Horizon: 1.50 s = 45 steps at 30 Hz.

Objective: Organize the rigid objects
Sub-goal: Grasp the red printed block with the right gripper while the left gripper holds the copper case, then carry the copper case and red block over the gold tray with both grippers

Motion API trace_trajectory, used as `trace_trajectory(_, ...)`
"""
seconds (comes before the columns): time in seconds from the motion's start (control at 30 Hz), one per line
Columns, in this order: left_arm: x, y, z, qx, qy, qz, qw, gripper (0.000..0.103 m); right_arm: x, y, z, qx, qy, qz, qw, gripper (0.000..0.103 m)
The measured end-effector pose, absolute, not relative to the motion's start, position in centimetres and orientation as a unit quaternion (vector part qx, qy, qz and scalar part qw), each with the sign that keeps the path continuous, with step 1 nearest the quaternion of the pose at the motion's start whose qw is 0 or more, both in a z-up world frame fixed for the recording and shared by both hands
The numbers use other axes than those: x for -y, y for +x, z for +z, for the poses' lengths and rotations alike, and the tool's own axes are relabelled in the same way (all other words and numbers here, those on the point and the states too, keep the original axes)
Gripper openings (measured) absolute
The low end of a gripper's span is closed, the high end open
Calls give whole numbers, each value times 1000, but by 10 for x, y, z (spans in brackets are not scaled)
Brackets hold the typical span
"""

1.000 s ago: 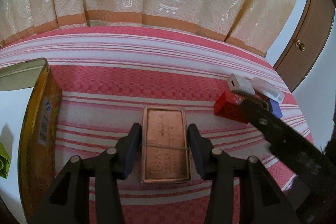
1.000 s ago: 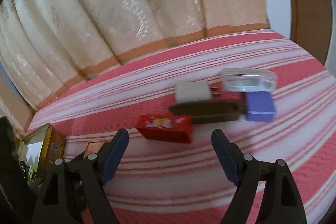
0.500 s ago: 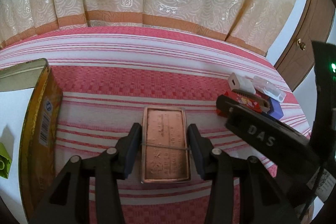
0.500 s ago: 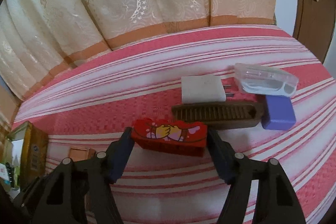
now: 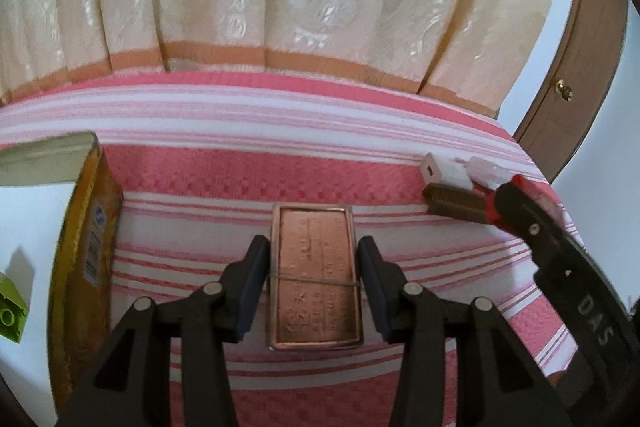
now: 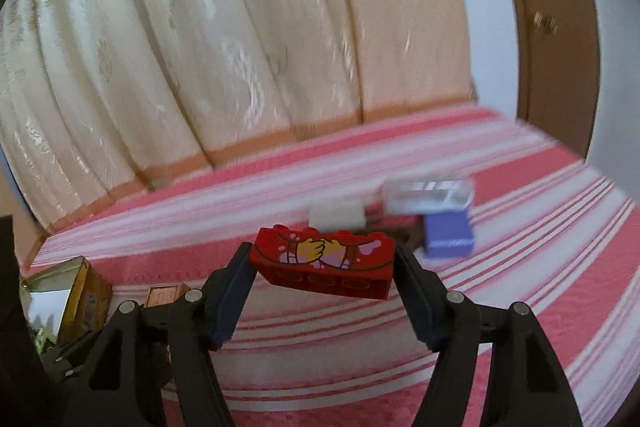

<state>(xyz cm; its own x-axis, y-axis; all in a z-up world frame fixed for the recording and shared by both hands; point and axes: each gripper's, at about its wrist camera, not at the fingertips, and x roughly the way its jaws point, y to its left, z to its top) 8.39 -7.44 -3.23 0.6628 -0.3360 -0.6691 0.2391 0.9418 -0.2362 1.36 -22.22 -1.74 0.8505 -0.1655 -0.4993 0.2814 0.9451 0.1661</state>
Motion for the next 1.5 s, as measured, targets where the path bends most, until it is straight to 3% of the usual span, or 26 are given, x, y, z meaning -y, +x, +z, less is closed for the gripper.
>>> trace_trajectory(0.3,69,71,-20,-331,-54,-155,929,45,205,-4,-3,-190,70,-148,968,71)
trace_trajectory(1.5,49,39,-9,-267,-35,-154,951,45,192,-29,1,-160,68,-155,973,71)
